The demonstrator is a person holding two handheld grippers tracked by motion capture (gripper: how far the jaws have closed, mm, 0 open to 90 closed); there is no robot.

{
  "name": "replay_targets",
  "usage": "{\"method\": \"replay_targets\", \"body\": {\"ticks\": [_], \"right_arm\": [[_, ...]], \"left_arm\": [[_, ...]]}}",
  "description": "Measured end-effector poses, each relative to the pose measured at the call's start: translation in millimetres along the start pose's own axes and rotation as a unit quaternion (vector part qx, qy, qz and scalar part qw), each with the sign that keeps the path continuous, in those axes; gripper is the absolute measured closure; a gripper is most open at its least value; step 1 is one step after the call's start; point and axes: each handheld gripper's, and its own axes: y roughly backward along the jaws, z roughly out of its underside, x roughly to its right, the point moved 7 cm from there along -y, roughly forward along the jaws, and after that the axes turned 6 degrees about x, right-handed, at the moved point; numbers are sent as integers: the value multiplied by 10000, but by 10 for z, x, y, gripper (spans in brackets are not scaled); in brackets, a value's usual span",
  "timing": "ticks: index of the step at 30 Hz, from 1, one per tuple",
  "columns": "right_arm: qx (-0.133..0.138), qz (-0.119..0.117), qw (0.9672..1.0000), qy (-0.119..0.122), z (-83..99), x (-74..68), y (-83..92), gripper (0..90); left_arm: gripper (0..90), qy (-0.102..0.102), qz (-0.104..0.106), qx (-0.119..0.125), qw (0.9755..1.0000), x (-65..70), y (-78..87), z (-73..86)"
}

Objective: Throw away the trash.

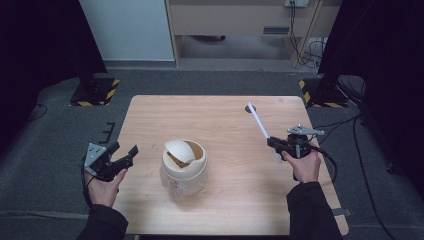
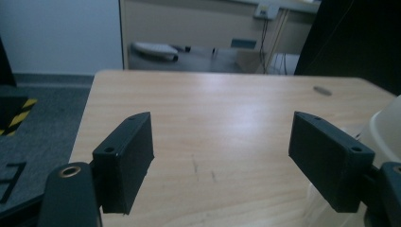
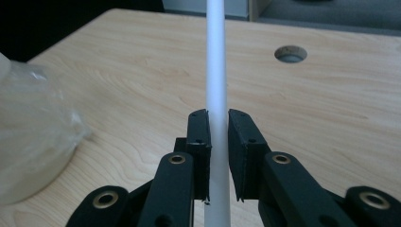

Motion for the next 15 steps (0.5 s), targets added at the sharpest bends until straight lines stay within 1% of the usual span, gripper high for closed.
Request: {"method": "replay_targets", "body": {"ticks": [2,7,8,9,12,15], "right_arm": [[107,-2,9999,13,-57,-4,39,796],[301,-70,9995,19,-153,-34,129,797],[412,-115,9991,9,-195,-51,163,796],[412,-115,9991,9,-195,-51,163,796],[576,-187,9981,50,-271,-95,213,796],[723,-269,9970,75,-350,-150,258,796]], "left_arm": [[226,-57,61,173,9998,32,25,-80],[243,39,232,528,9983,129,80,-232],[241,52,263,556,9981,149,89,-254],[241,64,279,593,9978,168,96,-278],[227,217,454,738,9960,241,121,-367],[221,324,612,960,9930,337,164,-475]]}}
